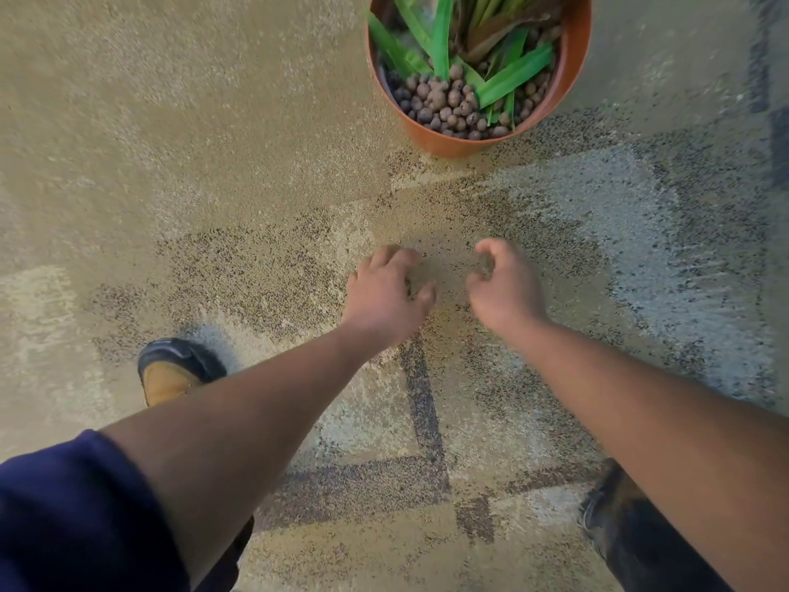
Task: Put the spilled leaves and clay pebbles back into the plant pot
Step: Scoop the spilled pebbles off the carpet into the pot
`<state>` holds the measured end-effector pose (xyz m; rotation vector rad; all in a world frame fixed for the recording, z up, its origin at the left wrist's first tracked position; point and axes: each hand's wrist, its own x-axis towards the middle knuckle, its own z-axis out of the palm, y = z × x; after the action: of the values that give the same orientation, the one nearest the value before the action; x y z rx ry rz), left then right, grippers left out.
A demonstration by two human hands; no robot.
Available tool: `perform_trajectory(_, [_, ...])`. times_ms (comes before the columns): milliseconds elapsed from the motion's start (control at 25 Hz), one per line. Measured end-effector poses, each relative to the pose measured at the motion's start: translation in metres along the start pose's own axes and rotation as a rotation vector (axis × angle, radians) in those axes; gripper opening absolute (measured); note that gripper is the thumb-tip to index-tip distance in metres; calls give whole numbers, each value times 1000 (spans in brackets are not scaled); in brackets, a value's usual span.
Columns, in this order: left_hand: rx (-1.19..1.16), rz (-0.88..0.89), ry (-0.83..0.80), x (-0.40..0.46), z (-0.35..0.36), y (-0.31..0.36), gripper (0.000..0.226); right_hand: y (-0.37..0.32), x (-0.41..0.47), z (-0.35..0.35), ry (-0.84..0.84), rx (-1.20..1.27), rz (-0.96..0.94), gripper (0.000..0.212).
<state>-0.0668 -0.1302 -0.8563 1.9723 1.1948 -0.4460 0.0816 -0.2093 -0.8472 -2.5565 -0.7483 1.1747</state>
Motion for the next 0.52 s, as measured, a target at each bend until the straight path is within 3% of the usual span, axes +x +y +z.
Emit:
perform_trajectory(80, [110, 25, 3, -2, -7, 1, 68, -1, -3, -2, 20, -19, -31, 54])
perform_trajectory(200, [99, 58, 49, -8, -22, 7, 85, -7, -8, -11, 136, -32, -118, 75])
perform_trajectory(320, [153, 194, 254, -6, -40, 22, 97, -21, -8, -31, 291, -94, -273, 95])
perform_trajectory(440, [286, 242, 389, 12, -64, 42, 96, -37, 5, -52, 379, -191, -359, 101])
perform_trajectory(520, [403, 267, 365, 22, -71, 45, 92, -41, 12, -59, 305, -322, -353, 103])
